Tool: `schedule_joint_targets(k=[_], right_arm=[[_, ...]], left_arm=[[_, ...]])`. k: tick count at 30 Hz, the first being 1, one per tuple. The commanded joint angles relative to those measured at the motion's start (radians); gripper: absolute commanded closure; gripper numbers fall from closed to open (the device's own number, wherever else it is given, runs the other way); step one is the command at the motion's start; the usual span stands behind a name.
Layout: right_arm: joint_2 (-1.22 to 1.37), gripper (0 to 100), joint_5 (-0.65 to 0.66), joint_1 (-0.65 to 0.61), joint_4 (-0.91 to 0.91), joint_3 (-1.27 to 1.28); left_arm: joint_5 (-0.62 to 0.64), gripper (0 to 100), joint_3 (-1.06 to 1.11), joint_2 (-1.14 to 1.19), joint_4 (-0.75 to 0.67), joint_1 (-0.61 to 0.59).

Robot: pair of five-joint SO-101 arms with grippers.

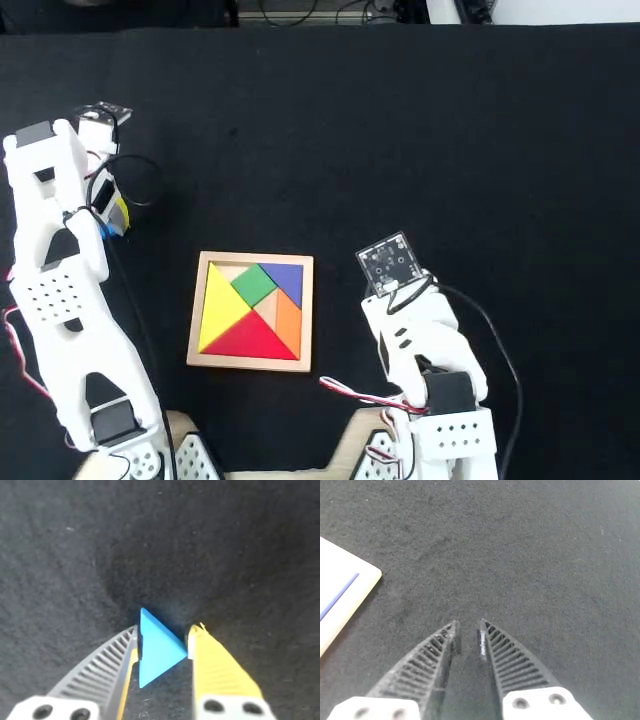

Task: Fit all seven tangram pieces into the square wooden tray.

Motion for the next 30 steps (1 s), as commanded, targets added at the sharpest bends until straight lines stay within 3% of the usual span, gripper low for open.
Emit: schedule_joint_targets(k=[1, 13, 18, 23, 27, 30], right_arm=[[-0.019, 92.5, 0.005, 0.006, 0.002, -0.005], [-0.019, 92.5, 0.005, 0.006, 0.002, -0.005], [-0.019, 92.5, 0.005, 0.006, 0.003, -0.005], [-0.019, 92.5, 0.005, 0.006, 0.002, -0.005], [-0.019, 92.5, 0.005, 0.006, 0.000, -0.005], [-0.019, 92.4, 0.005, 0.006, 0.003, -0.005]], left_arm=[[0.020, 89, -0.012, 0.003, -0.015, -0.004], [0.014, 89, -0.012, -0.012, 0.041, 0.012], [0.021, 88, -0.291, -0.114, 0.275, -0.035], [0.298, 88, -0.360, -0.298, 0.269, -0.228], [0.617, 88, -0.120, -0.414, 0.269, -0.381], [0.772, 85, 0.142, -0.466, 0.267, -0.397]])
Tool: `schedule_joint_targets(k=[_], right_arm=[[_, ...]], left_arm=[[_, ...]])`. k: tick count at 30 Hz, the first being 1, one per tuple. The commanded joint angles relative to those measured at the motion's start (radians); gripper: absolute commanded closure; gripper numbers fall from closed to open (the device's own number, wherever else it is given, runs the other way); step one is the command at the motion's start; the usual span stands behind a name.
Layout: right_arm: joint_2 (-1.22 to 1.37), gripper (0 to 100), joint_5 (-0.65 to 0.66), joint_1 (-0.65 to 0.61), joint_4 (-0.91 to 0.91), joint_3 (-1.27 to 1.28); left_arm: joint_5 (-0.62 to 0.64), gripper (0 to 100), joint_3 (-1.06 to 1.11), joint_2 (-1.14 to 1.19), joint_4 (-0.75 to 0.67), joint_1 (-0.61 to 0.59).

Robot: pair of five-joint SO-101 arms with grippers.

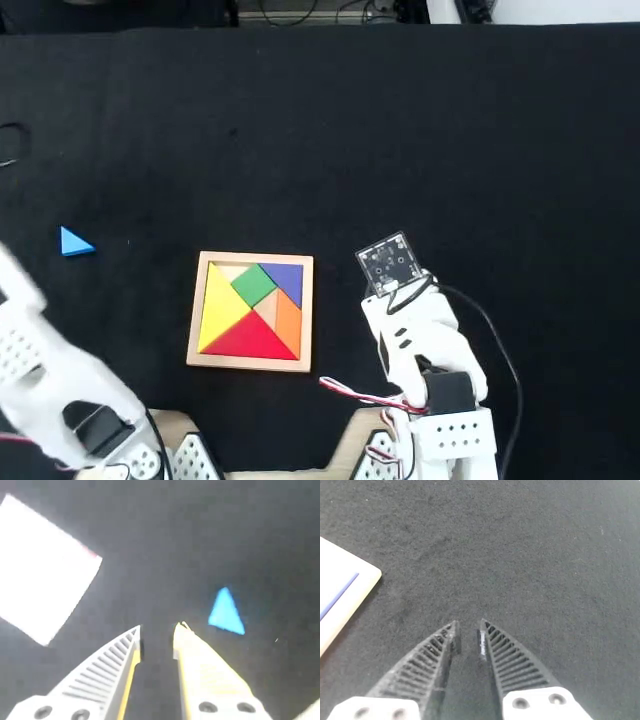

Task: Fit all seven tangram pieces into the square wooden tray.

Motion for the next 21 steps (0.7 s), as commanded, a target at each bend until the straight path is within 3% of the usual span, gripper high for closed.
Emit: schedule_joint_targets(k=[1, 6, 14, 21], right_arm=[[-0.019, 92.4, 0.005, 0.006, 0.003, -0.005], [-0.019, 92.4, 0.005, 0.006, 0.006, -0.004], [-0.019, 92.4, 0.005, 0.006, 0.006, -0.004], [-0.019, 92.4, 0.005, 0.006, 0.018, -0.004]], left_arm=[[0.269, 83, 0.371, -0.126, 0.005, -0.019], [0.359, 76, 0.685, -0.262, -0.132, 0.084], [0.362, 76, 1.050, -0.796, -0.354, 0.113], [0.483, 76, 1.213, -0.663, -0.629, 0.116]])
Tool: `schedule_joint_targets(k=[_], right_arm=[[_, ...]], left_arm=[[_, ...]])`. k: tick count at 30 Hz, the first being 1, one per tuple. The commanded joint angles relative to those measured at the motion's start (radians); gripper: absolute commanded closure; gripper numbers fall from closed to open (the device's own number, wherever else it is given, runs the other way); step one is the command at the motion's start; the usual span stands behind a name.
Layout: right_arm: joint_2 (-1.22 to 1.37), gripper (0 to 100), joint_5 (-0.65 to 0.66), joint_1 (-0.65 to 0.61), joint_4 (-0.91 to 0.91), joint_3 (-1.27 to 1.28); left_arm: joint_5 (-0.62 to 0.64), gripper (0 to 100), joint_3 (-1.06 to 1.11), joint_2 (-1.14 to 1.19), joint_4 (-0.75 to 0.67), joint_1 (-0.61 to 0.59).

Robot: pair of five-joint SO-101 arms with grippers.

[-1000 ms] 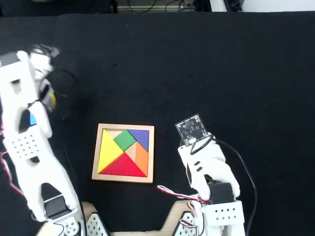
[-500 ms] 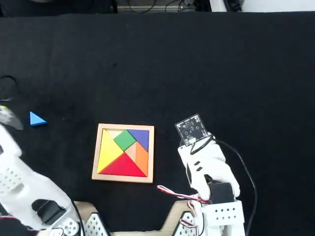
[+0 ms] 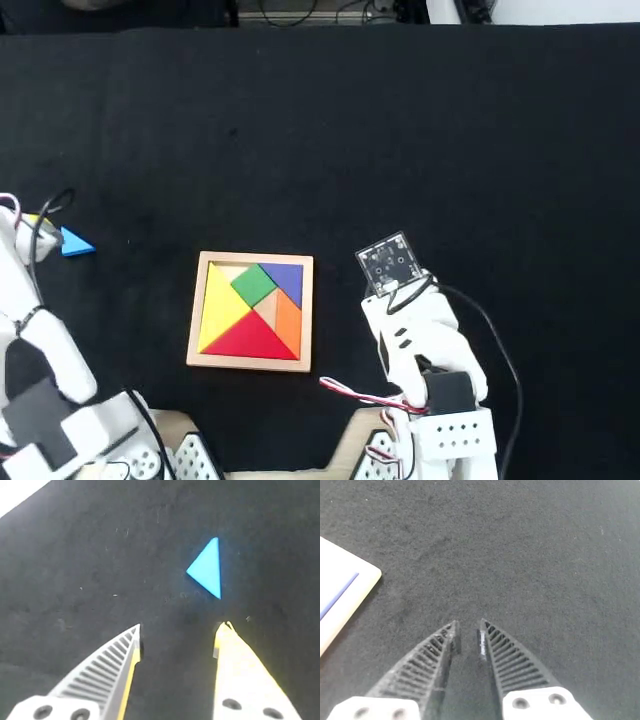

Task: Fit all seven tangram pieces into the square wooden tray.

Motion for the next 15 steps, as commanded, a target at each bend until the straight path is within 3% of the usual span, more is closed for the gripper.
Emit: schedule_joint_targets(k=[1, 7, 15], right_arm=[[-0.019, 92.4, 0.005, 0.006, 0.011, -0.004], [-0.019, 92.4, 0.005, 0.006, 0.011, -0.004], [-0.019, 92.4, 0.005, 0.006, 0.011, -0.004]], left_arm=[[0.057, 76, 0.004, 0.118, -0.138, 0.030], [0.066, 76, -0.111, 0.356, -0.198, 0.084], [0.180, 76, -0.171, 0.445, -0.229, 0.096]])
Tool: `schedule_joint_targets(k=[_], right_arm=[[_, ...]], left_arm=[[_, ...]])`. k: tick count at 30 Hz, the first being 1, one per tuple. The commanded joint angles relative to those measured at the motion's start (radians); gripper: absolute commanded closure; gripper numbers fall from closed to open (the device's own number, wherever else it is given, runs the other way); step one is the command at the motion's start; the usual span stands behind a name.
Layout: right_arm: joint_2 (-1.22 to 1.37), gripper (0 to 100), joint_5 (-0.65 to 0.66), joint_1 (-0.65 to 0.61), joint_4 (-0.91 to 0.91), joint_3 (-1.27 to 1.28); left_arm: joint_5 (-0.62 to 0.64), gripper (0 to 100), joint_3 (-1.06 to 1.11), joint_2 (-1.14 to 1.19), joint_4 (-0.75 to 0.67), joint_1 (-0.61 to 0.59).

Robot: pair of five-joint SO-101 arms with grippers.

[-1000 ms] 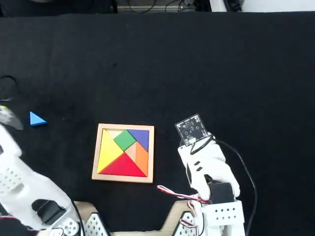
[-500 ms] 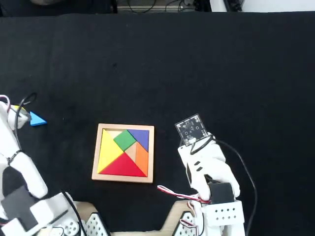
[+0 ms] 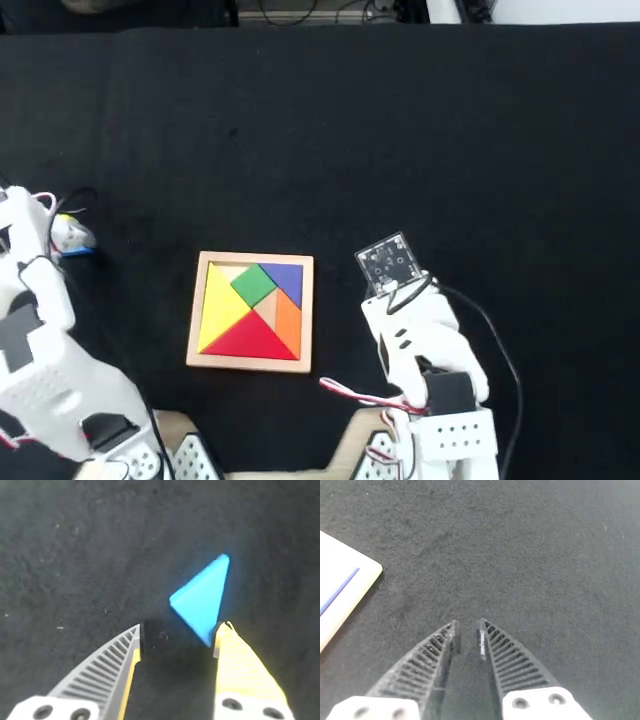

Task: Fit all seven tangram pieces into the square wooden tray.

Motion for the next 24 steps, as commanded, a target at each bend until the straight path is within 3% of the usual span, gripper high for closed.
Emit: schedule_joint_targets(k=[1, 18, 24], right_arm=[[-0.019, 92.4, 0.005, 0.005, 0.002, -0.004], [-0.019, 92.4, 0.005, 0.005, 0.000, -0.004], [-0.019, 92.4, 0.005, 0.005, 0.002, -0.004]], left_arm=[[0.026, 76, -0.077, -0.002, -0.026, 0.015], [-0.021, 76, -0.076, 0.011, -0.104, 0.036], [-0.017, 76, -0.131, 0.121, -0.109, 0.024]])
